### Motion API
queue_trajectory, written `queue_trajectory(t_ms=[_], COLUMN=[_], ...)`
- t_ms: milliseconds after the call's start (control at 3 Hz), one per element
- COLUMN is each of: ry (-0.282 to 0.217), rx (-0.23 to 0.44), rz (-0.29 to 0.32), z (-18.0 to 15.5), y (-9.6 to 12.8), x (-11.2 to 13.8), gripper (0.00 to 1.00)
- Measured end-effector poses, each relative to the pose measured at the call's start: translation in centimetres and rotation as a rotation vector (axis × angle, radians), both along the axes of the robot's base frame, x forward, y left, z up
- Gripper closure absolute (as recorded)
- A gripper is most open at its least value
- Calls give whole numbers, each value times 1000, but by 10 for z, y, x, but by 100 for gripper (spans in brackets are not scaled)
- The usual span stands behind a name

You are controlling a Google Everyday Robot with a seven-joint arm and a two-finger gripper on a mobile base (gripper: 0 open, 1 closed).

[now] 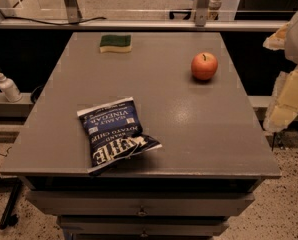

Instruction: Move blue chip bag near apple

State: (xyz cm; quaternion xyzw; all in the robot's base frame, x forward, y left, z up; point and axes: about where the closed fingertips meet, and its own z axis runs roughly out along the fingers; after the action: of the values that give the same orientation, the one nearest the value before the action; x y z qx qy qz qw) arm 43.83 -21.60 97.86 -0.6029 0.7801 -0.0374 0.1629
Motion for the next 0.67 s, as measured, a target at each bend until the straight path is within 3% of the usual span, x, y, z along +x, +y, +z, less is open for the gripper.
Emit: queue_trajectory(t_ms=[333,667], ry=[0,-11], rx=[0,86], rz=[0,2], z=[0,-3], y=[0,17], x=[0,-2], gripper=[0,0])
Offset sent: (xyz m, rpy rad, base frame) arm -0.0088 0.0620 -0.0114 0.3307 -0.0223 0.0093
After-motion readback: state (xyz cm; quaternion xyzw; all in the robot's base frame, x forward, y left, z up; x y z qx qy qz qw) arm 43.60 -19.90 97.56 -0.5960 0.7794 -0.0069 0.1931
